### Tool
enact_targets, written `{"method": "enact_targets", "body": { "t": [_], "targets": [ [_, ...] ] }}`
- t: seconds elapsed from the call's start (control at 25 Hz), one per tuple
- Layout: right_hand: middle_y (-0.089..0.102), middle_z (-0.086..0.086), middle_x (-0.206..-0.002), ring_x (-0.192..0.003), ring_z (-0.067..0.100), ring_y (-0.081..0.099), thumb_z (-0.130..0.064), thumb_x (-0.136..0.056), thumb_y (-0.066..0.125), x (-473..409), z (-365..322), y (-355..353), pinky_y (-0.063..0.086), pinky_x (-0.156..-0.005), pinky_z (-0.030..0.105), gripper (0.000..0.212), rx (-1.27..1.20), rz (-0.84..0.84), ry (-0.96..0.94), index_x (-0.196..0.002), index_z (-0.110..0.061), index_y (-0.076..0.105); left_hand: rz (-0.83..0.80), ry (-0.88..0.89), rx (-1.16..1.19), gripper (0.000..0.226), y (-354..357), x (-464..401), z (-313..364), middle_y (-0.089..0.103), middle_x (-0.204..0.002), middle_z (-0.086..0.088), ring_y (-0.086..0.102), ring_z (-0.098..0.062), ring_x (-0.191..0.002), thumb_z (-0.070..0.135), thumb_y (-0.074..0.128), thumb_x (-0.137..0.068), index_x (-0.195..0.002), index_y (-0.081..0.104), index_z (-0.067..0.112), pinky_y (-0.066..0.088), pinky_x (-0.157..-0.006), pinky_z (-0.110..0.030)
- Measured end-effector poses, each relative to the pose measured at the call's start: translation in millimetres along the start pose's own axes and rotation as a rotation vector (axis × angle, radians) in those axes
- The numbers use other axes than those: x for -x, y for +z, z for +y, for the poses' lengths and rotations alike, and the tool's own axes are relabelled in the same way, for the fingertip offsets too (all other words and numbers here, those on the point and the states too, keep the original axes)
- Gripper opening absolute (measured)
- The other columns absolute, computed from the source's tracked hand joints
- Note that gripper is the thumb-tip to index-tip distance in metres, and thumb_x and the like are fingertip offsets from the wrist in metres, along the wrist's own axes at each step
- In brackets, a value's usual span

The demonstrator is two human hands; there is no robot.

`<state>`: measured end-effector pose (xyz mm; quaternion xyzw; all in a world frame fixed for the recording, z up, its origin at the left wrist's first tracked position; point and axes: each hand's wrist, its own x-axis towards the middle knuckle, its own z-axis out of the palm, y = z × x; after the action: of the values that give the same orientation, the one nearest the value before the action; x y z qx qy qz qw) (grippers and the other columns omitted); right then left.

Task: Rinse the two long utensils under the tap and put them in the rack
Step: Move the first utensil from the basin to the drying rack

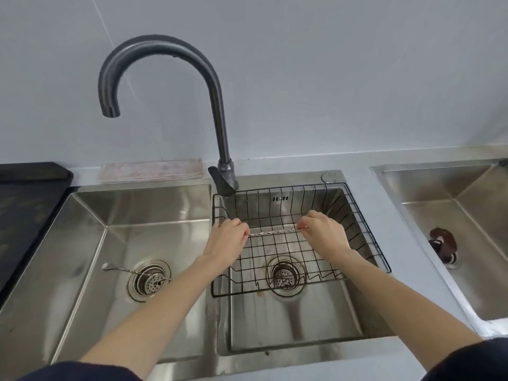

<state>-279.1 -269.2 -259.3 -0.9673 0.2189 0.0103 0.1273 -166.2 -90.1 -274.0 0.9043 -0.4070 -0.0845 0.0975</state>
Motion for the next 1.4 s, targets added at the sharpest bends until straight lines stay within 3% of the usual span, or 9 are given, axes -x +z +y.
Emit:
{"method": "enact_targets", "body": {
  "t": [0.52,0.88,1.4],
  "targets": [
    [0.061,0.003,-0.112,-0.105,0.025,0.058,-0.015,-0.094,0.046,-49.3,51.6,49.7,0.048,-0.082,0.036,0.023,-0.038,-0.162,0.022,-0.109,-0.017,0.064,-0.181,-0.06,0.014,0.023,47.2,-53.9,8.8,0.06,-0.112,-0.003,0.053,-0.021,-0.108,0.017,0.04,-0.095,-0.107,0.059,0.013,0.043,-0.092,-0.032],
    [0.061,0.004,-0.112,-0.109,0.025,0.055,-0.016,-0.093,0.047,-59.2,61.2,72.8,0.049,-0.082,0.036,0.022,-0.028,-0.231,0.042,-0.108,-0.016,0.064,-0.272,-0.079,0.011,0.025,71.2,-66.8,2.7,0.059,-0.117,-0.003,0.052,-0.02,-0.112,0.02,0.041,-0.095,-0.114,0.057,0.016,0.041,-0.097,-0.033],
    [0.061,0.002,-0.119,-0.116,0.023,0.053,-0.017,-0.094,0.046,-50.4,50.9,58.2,0.041,-0.097,0.034,0.026,0.028,-0.228,0.023,-0.116,-0.017,0.06,-0.213,-0.096,-0.012,0.025,49.9,-58.1,4.9,0.057,-0.12,-0.002,0.052,-0.019,-0.114,0.019,0.041,-0.095,-0.115,0.055,0.015,0.043,-0.094,-0.032]
  ]
}}
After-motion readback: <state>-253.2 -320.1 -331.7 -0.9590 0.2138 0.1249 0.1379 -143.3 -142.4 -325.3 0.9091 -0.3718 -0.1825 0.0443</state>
